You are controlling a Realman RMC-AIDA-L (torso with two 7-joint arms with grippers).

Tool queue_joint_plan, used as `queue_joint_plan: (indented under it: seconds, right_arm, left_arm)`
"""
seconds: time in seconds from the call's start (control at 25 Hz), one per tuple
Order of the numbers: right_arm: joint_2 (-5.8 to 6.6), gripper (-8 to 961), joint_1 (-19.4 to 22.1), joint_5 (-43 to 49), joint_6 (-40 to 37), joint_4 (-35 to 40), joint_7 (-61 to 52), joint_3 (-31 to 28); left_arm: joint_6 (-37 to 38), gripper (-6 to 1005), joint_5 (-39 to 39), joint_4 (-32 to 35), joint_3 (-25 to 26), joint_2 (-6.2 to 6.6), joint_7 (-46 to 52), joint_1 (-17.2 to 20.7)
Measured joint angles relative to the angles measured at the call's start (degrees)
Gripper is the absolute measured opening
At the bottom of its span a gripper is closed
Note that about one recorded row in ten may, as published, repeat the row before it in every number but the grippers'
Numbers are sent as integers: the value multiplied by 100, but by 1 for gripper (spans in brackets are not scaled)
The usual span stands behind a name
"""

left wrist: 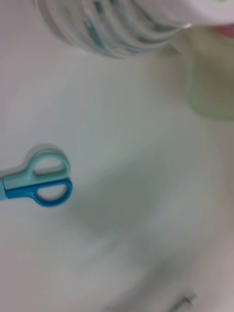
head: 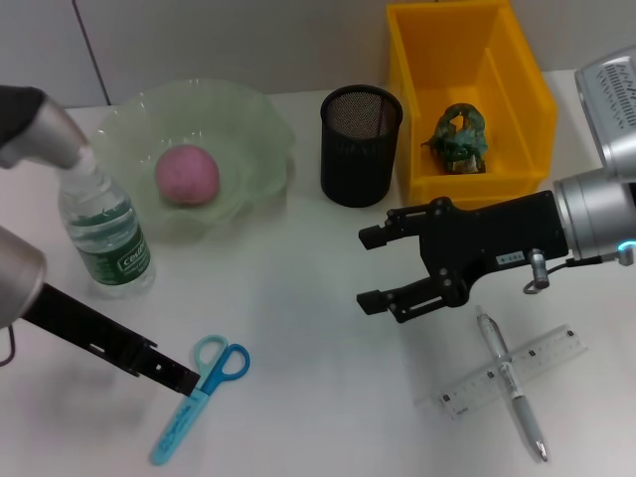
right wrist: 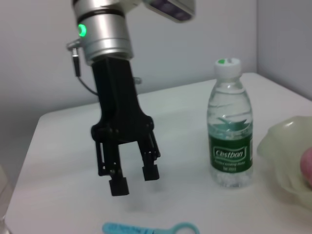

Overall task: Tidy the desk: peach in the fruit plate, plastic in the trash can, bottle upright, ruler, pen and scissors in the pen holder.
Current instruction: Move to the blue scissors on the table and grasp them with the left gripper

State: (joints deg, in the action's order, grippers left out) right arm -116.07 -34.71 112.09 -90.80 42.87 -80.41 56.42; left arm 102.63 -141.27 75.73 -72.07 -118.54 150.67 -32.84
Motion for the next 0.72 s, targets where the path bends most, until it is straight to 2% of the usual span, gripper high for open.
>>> queue_joint_plan:
  seconds: [0.4, 0.72]
  right_arm:
    - [9, 814, 10, 176, 6, 106, 142, -31]
    - [7, 814, 8, 222, 12, 148, 153, -8]
  left_arm:
    - [-523, 776, -381, -395, -933, -30, 831, -370]
    - [-719, 772, -455, -918, -1194, -52, 1075, -636]
